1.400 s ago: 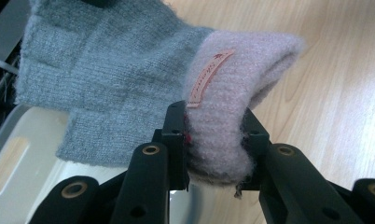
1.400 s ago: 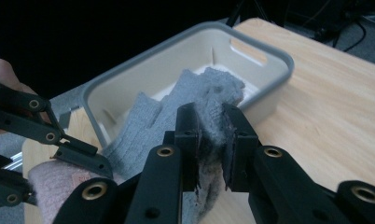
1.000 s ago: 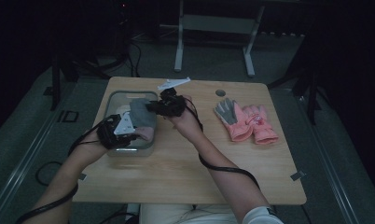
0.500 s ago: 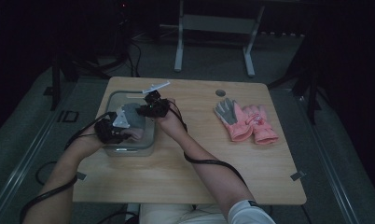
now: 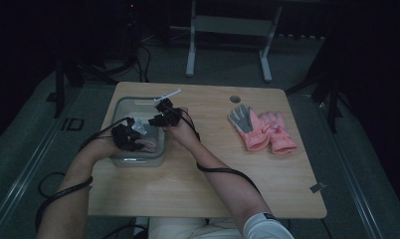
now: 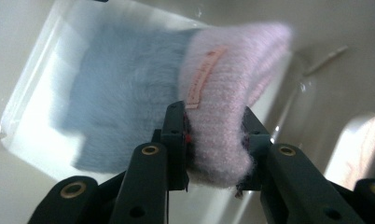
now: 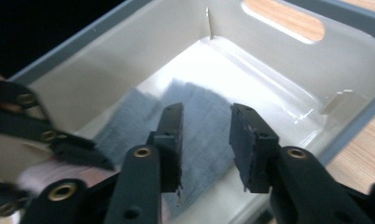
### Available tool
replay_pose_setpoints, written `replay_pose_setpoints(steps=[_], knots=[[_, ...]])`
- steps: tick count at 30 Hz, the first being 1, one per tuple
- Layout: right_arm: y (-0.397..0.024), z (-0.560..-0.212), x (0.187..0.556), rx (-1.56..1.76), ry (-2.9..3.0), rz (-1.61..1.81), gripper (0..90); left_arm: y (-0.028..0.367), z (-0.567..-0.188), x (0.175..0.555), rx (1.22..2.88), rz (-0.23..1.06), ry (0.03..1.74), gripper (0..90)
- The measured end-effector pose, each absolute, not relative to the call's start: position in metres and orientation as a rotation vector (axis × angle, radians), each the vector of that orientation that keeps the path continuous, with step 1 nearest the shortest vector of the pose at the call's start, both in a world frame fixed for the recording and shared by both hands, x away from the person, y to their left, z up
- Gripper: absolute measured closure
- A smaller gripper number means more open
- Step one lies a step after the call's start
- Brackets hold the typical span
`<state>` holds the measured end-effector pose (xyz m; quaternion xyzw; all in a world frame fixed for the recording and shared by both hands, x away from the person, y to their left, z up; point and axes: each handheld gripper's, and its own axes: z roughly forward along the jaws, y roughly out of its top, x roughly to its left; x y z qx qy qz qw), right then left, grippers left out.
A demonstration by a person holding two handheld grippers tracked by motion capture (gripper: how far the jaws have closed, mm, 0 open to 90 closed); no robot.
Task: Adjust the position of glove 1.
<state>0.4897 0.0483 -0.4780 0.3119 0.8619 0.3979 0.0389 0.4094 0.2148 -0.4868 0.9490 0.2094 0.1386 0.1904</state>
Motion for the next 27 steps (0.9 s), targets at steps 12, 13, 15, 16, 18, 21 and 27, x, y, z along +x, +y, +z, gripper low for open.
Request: replay_pose_setpoints(steps=[12, 13, 15, 16, 18, 21, 27], knots=[[0.006, -0.462, 0.479, 0.961, 2.592, 1.357, 57.9, 0.210, -0.483, 0.417, 2.635, 0.489, 0.672, 36.7], [0.002, -0.460, 0.477, 0.946, 2.591, 1.371, 57.5, 0.212, -0.479, 0.416, 2.606, 0.498, 0.692, 32.3], [-0.004, -0.456, 0.472, 0.928, 2.589, 1.403, 57.7, 0.217, -0.469, 0.413, 2.550, 0.520, 0.737, 24.0], [-0.006, -0.455, 0.470, 0.921, 2.589, 1.412, 57.7, 0.220, -0.464, 0.411, 2.517, 0.512, 0.749, 22.6], [-0.012, -0.452, 0.465, 0.900, 2.586, 1.437, 58.0, 0.223, -0.455, 0.406, 2.456, 0.530, 0.780, 16.3], [-0.021, -0.448, 0.456, 0.860, 2.590, 1.449, 58.3, 0.223, -0.444, 0.396, 2.358, 0.497, 0.803, 13.9], [-0.043, -0.446, 0.438, 0.796, 2.615, 1.425, 59.2, 0.207, -0.440, 0.381, 2.234, 0.401, 0.803, 11.7]])
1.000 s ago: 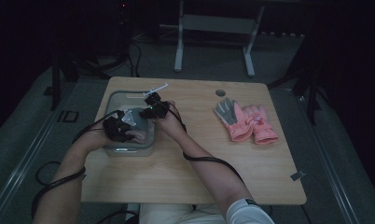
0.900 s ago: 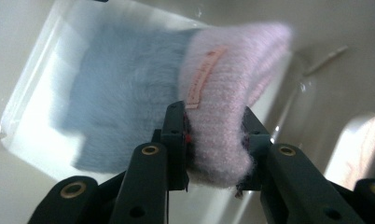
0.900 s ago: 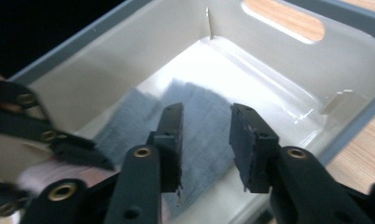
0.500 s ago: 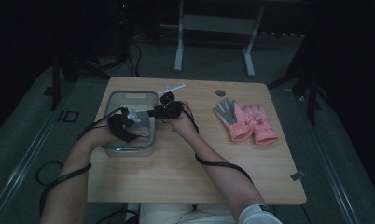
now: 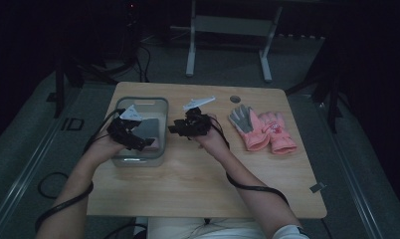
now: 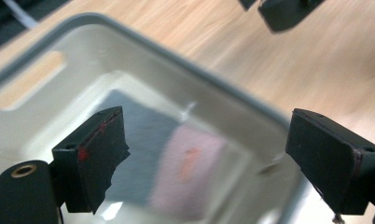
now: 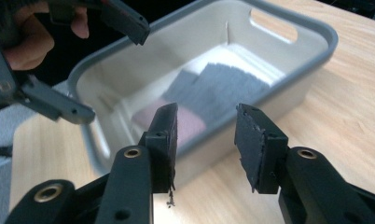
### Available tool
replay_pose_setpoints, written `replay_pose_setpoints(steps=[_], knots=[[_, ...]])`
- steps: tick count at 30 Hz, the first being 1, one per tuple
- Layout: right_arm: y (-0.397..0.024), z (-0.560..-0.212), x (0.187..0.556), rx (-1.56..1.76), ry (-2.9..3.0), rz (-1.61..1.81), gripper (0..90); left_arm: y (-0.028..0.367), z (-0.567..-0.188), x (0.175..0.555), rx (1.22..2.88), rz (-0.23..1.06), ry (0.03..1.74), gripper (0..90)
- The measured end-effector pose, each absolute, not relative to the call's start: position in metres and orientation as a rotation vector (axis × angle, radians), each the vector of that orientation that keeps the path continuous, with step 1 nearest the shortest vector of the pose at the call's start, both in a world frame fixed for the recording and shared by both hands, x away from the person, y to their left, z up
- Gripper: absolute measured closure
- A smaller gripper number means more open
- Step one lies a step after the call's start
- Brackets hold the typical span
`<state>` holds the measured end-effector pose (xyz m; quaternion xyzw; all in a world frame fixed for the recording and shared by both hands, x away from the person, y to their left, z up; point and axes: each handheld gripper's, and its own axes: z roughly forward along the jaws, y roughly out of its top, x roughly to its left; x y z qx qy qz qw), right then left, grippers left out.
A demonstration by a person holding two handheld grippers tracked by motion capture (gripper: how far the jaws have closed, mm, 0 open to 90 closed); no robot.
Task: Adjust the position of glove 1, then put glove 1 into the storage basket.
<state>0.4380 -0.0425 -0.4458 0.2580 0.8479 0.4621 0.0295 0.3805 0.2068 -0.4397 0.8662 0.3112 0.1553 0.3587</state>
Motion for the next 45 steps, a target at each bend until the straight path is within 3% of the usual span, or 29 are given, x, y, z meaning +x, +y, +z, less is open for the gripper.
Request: replay_pose_setpoints(steps=[8, 17, 27, 45], knots=[[-0.094, -0.451, 0.417, 0.778, 2.604, 1.391, 60.2, 0.179, -0.445, 0.351, 2.096, 0.293, 0.768, 10.1], [-0.148, -0.466, 0.413, 0.851, 2.559, 1.331, 59.8, 0.136, -0.452, 0.324, 2.180, 0.303, 0.656, 2.0], [-0.204, -0.468, 0.413, 0.946, 2.467, 1.292, 59.6, 0.088, -0.491, 0.307, 2.242, 0.243, 0.582, 2.1], [-0.266, -0.464, 0.420, 1.003, 2.342, 1.189, 62.3, 0.074, -0.537, 0.282, 2.240, 0.192, 0.605, 2.2]])
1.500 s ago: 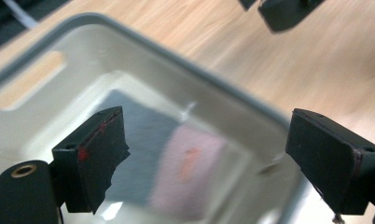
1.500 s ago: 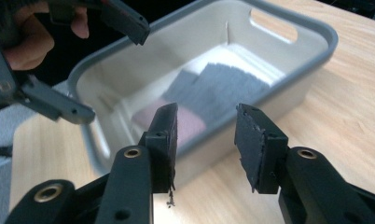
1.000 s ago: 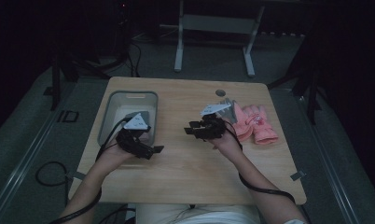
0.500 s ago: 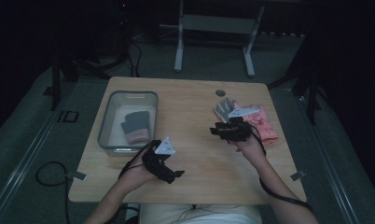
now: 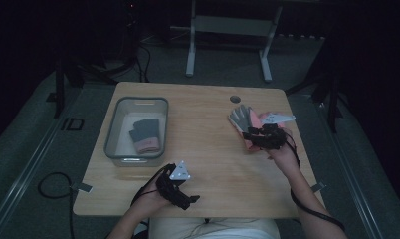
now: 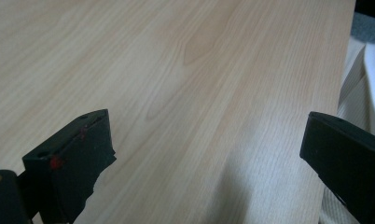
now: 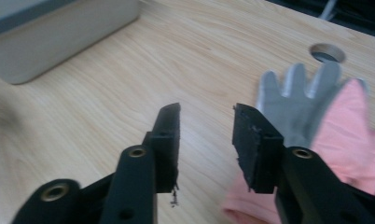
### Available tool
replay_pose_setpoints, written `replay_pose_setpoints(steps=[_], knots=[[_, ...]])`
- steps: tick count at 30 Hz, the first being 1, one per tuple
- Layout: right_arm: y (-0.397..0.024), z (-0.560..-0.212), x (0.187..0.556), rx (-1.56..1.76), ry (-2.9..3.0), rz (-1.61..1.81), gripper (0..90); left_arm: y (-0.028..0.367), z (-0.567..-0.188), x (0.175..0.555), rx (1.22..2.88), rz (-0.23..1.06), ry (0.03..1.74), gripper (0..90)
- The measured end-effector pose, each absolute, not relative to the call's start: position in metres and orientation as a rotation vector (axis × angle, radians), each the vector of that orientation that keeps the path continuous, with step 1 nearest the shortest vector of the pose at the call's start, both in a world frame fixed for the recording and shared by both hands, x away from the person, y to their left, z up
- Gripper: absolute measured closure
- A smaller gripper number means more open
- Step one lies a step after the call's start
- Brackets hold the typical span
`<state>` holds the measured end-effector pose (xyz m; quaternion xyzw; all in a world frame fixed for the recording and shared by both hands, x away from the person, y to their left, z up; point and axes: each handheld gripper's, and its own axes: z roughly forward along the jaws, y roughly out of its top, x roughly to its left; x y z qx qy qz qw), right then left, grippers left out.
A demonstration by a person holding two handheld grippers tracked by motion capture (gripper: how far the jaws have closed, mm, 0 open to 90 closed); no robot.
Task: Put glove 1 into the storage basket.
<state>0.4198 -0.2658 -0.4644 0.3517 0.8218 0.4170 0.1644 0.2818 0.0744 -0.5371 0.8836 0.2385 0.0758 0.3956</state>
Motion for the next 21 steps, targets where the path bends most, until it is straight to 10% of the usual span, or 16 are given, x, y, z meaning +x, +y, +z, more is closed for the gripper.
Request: replay_pose_setpoints(steps=[21], knots=[[-0.269, -0.489, 0.500, 1.110, 2.331, 0.941, 61.2, 0.073, -0.552, 0.278, 2.177, 0.234, 0.659, 2.2]])
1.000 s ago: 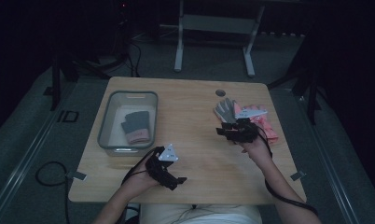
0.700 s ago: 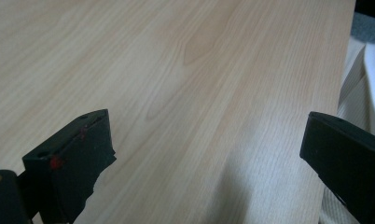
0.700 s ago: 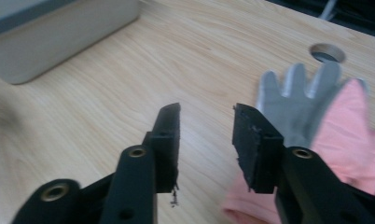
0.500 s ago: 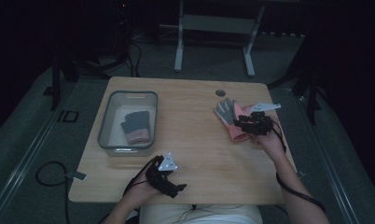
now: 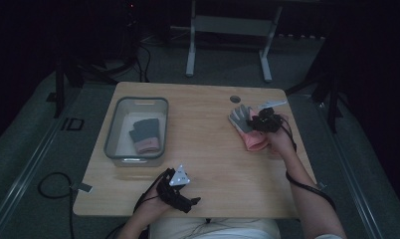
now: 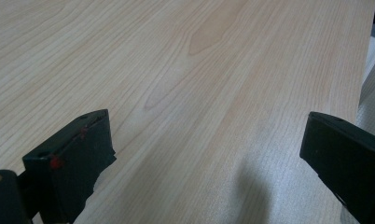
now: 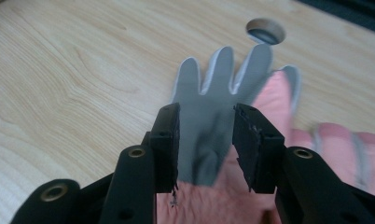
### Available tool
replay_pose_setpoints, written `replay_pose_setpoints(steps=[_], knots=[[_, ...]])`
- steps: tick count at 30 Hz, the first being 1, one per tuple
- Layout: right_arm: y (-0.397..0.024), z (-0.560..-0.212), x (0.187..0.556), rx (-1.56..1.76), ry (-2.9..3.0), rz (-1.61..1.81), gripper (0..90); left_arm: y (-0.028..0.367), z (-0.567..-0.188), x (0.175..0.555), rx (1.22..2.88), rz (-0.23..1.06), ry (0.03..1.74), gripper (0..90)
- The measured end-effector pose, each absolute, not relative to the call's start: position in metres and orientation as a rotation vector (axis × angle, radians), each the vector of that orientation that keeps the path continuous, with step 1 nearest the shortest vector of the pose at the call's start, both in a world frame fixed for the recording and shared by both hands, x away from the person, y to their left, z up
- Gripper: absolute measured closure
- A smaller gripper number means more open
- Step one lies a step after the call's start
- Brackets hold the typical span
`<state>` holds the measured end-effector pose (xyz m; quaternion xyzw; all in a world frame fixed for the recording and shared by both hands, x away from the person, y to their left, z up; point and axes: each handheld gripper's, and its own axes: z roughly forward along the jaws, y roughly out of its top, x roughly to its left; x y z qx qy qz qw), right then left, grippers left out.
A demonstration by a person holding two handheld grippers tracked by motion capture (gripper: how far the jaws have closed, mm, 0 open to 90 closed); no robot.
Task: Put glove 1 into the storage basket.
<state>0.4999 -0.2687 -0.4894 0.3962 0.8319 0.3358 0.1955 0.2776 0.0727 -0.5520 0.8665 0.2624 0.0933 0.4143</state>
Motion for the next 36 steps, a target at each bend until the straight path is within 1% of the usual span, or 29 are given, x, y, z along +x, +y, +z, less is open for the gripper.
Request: replay_pose_setpoints(steps=[7, 10, 13, 15, 16, 17, 21, 24, 29, 36], knots=[[-0.257, -0.517, 0.514, 1.139, 2.395, 0.839, 60.8, 0.073, -0.554, 0.282, 2.174, 0.229, 0.645, 2.2], [-0.258, -0.520, 0.516, 1.161, 2.396, 0.854, 61.2, 0.075, -0.555, 0.281, 2.167, 0.228, 0.641, 2.2], [-0.255, -0.526, 0.518, 1.175, 2.407, 0.824, 65.0, 0.074, -0.556, 0.281, 2.179, 0.225, 0.630, 2.2], [-0.254, -0.529, 0.519, 1.181, 2.405, 0.825, 65.6, 0.073, -0.557, 0.281, 2.182, 0.229, 0.626, 2.2], [-0.255, -0.530, 0.519, 1.198, 2.396, 0.837, 66.7, 0.072, -0.558, 0.281, 2.189, 0.240, 0.621, 2.2], [-0.257, -0.532, 0.520, 1.244, 2.370, 0.863, 71.6, 0.071, -0.558, 0.281, 2.188, 0.237, 0.619, 2.2], [-0.257, -0.532, 0.518, 1.264, 2.347, 0.864, 82.0, 0.069, -0.559, 0.280, 2.200, 0.241, 0.606, 2.2], [-0.259, -0.527, 0.513, 1.321, 2.294, 0.927, 86.9, 0.068, -0.560, 0.281, 2.209, 0.243, 0.620, 2.2], [-0.256, -0.512, 0.491, 1.363, 2.207, 1.054, 88.2, 0.067, -0.559, 0.280, 2.215, 0.250, 0.613, 2.2], [-0.247, -0.467, 0.445, 1.361, 2.109, 1.237, 88.5, 0.063, -0.560, 0.277, 2.229, 0.277, 0.595, 2.2]])
